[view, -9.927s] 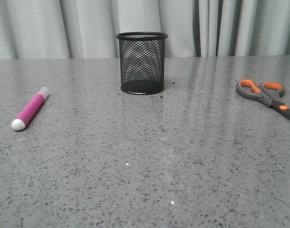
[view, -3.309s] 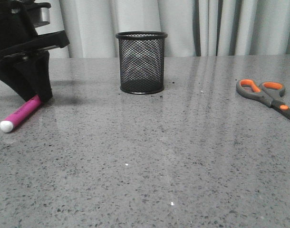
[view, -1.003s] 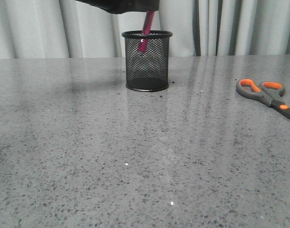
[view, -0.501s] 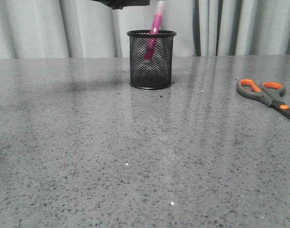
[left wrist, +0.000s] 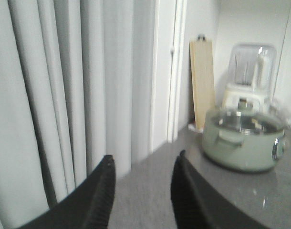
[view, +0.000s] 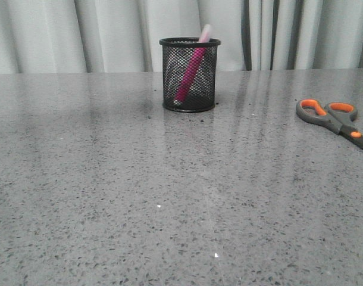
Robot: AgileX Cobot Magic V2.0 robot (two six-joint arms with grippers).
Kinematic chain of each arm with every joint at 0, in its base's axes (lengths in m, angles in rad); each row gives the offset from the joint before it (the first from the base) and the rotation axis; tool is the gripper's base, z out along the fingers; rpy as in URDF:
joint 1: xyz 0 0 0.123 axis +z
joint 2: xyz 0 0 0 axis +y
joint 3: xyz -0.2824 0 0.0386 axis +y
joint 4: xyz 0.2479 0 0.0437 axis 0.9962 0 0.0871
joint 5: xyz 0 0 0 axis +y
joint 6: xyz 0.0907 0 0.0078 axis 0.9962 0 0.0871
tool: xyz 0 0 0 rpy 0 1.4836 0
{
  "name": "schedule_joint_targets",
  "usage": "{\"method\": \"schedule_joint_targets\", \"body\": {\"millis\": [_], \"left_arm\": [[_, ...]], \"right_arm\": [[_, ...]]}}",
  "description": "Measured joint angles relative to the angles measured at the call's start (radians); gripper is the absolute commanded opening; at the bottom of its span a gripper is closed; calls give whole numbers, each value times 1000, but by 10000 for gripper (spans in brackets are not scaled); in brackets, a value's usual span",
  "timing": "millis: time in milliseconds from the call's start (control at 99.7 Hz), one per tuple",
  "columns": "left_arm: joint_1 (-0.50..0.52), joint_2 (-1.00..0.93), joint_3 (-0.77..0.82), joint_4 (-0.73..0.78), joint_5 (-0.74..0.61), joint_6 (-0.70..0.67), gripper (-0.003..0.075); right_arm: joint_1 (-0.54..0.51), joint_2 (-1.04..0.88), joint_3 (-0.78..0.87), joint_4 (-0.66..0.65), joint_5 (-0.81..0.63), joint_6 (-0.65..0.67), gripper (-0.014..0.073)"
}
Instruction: Put pen and scissors into bin
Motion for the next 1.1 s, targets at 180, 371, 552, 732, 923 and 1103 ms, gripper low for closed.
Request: {"method": "schedule_joint_targets", "body": {"millis": [180,371,552,732,923,1103], "left_arm": [[0,-201,-2,241,-46,-267,92],[0,-381,-4,643,-8,-668,-19],[0,-501,-4,983,101,-975,-19],[2,-660,82,1102,136,-1077,-19],[2,-854,262,1113,117,-1090,-19],[2,-974,430,1113,82,-1095,-19]], "right_arm": [[0,126,-221,-75,290,-23,306],[0,371,-491,-108,626,-27,306],[0,555,-586,-110,781,-27,307],[0,675,-588,-86,815,-27,311],[0,737,-588,-65,815,-27,311],[0,784,-588,-63,815,-27,420]]}}
